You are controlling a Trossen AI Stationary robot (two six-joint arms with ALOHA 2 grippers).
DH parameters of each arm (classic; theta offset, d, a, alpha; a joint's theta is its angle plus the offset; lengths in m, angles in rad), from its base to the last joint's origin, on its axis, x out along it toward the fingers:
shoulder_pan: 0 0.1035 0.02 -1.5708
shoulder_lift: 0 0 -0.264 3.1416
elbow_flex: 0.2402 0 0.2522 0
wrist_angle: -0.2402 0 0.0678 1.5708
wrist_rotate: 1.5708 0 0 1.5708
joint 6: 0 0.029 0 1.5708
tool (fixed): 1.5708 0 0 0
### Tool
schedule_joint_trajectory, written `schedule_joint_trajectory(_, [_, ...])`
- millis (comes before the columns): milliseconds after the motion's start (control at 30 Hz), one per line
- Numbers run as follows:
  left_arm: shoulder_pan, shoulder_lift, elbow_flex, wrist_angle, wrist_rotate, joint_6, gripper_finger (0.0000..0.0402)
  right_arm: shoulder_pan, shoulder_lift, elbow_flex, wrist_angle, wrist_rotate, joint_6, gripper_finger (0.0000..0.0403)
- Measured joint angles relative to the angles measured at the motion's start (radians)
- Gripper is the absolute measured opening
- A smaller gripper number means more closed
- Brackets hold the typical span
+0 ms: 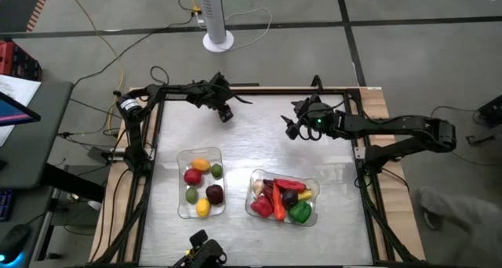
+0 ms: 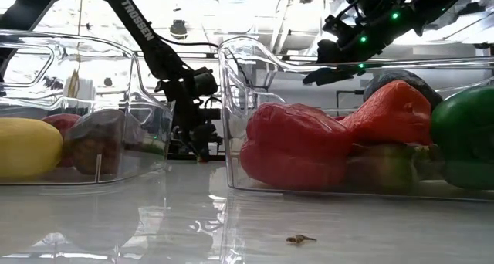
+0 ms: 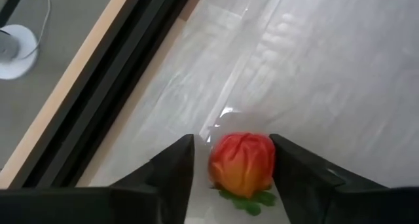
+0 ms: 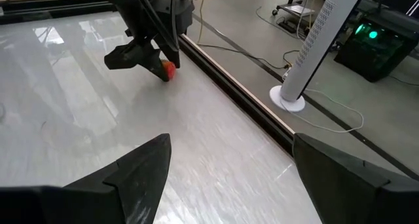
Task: Sort produce into baskets
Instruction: Put the orange tomato into the left transparent bin
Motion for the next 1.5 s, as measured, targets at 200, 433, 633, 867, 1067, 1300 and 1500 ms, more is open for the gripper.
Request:
schedule_joint_trajectory(200, [-0.001,0.0,0.0,-0.005,0.002,0.0,0.0123,0.0,0.0,0.0,0.0,0.0,0.0,0.0344])
schedule_joint_trajectory(433, [-0.002,-0.069,0.028,-0.117,-0.007,0.019,0.0097,0.0,0.0,0.0,-0.009,0.0,0.0,0.0344])
schedule_joint_trajectory(633, [-0.023,-0.232,0.084,-0.352,0.243,0.004,0.0099,-0.002,0.0,0.0,-0.038,0.013,-0.012,0.0344])
schedule_joint_trajectory(867, [-0.163,-0.396,0.086,-0.673,0.589,0.043,0.01,-0.009,-0.016,0.0,-0.084,0.075,-0.026,0.0344])
schedule_joint_trajectory(1067, [-0.405,-0.494,0.048,-0.845,0.537,0.012,0.0101,-0.006,-0.071,0.0,-0.118,0.078,0.0,0.0344])
schedule_joint_trajectory(1300, [-0.642,-0.532,-0.024,-0.843,0.242,-0.25,0.012,0.027,-0.123,0.0,-0.118,0.077,0.027,0.0344])
schedule_joint_trajectory(1500, [-0.75,-0.533,-0.025,-0.841,0.059,-0.369,0.0198,0.058,-0.133,0.0,-0.12,0.077,0.029,0.0344])
